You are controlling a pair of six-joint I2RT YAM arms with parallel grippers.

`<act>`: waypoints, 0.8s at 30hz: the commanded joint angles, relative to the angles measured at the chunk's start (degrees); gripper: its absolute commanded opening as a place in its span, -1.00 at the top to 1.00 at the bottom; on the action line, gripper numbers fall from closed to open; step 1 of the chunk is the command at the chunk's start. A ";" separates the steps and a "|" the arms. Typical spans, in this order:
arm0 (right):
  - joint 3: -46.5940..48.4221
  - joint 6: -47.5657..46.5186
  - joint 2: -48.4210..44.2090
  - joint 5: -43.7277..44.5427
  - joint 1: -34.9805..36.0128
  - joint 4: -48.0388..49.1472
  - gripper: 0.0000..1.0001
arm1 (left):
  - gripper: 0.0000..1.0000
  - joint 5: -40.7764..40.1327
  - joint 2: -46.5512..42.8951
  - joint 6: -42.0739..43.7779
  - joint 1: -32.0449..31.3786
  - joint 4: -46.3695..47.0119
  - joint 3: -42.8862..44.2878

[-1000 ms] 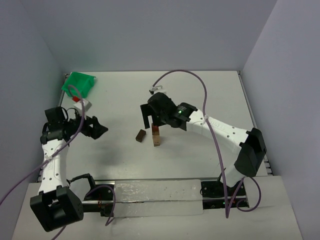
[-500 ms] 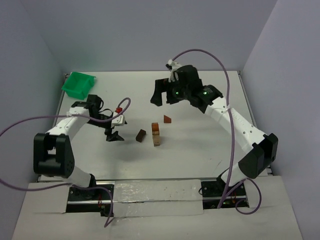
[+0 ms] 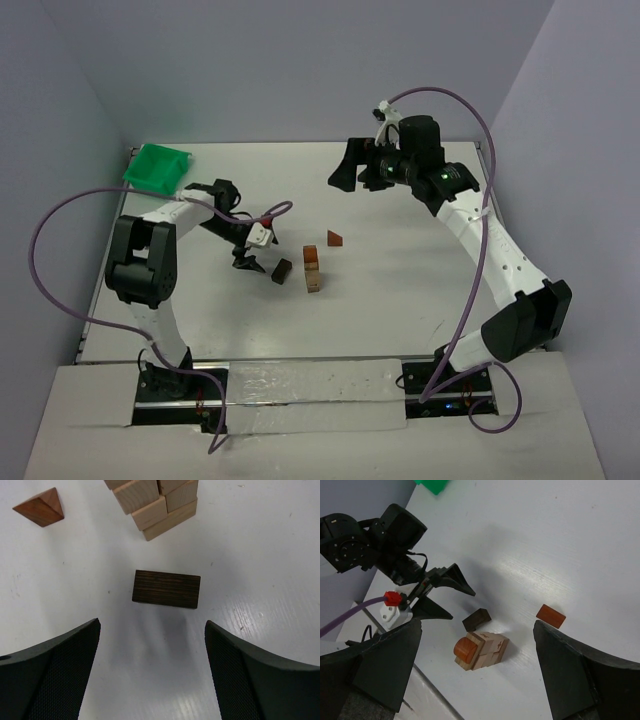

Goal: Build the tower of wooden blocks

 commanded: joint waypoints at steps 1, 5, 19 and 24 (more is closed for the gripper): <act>0.41 -0.44 -0.94 -2.01 -1.18 1.98 -0.99 | -0.82 -2.42 1.12 2.30 -3.28 0.85 2.56; 0.84 -0.27 -0.25 -2.61 -1.70 1.73 -0.99 | -0.82 -6.44 1.47 2.64 -5.33 1.33 2.21; 0.75 0.18 0.46 -4.30 -3.91 1.46 -0.99 | -0.77 -12.29 4.75 -4.55 -9.50 3.68 5.29; 0.99 0.35 1.09 -5.15 -4.54 1.24 -0.99 | -0.65 -12.79 5.31 -6.50 -10.09 4.59 5.95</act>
